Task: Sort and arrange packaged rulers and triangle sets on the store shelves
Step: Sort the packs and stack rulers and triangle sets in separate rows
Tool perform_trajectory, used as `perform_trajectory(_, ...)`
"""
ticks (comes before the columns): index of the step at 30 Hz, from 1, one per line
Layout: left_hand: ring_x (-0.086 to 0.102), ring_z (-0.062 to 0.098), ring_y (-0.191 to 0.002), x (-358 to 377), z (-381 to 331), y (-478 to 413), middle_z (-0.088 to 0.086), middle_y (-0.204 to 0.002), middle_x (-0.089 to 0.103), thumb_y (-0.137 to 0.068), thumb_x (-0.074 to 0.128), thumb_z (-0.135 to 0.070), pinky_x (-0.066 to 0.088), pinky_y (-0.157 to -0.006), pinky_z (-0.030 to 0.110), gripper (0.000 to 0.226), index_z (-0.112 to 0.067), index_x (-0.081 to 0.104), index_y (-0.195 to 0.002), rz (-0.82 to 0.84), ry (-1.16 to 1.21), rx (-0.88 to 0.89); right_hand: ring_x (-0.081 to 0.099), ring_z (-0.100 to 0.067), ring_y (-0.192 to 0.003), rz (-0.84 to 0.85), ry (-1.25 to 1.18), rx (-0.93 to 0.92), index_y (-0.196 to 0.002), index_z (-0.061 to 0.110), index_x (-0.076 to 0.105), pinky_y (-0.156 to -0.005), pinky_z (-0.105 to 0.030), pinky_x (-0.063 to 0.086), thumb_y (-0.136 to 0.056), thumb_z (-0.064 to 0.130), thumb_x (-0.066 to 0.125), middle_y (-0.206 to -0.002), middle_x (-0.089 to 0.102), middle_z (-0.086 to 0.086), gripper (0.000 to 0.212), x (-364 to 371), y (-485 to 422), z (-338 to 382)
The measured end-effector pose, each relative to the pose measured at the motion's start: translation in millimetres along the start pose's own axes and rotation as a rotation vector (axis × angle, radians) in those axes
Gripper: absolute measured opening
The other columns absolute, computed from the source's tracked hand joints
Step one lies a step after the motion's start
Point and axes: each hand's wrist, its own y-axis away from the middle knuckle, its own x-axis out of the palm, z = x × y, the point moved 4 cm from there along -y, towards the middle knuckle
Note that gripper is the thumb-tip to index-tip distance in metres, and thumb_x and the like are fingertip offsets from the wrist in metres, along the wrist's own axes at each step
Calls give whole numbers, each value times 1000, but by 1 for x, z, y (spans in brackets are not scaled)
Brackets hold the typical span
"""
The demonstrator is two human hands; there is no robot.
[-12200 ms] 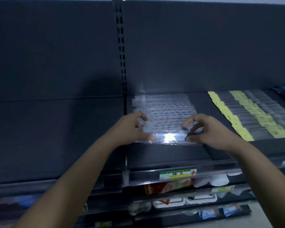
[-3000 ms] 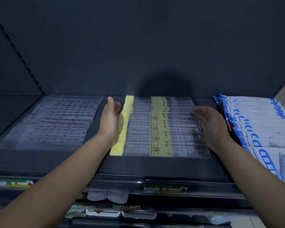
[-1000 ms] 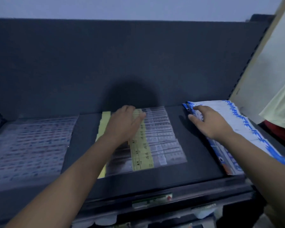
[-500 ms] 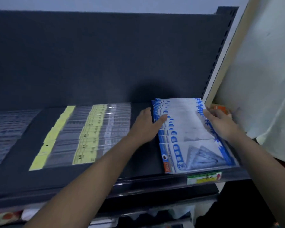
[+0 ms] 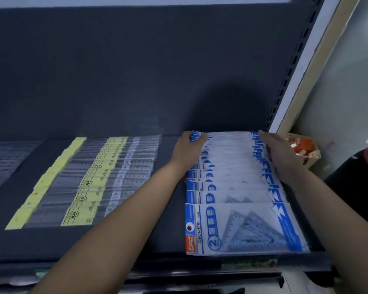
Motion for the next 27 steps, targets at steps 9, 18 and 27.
perform_trajectory(9, 65, 33, -99, -7, 1, -11, 18, -107, 67, -90, 63, -20, 53, -88, 48, 16, -10, 55, -98, -77, 101, -56, 57, -20, -114, 68, 3, -27, -128, 23, 53, -101, -44, 44, -79, 57, 61, -125, 60, 3, 60, 7, -12, -3)
perform_trajectory(18, 47, 40, -118, -10, -2, -2, 31, -125, 48, -89, 51, -11, 38, -103, 46, 35, -13, 43, -56, -172, -66, 8, 66, 4, -69, 93, -1, -58, -86, 31, 64, -68, -23, 48, -85, 50, 60, -75, 69, 22, 19, 0, 0, -3)
perform_trajectory(27, 51, 21, -66, -12, 3, 12, -1, -63, 55, -84, 51, -18, 39, -62, 29, 23, -15, 45, -62, -183, -105, 15, 53, -9, -71, 30, 165, -179, -96, 20, 66, -69, -28, 40, -87, 39, 60, -74, 57, 11, 22, -8, 11, -4)
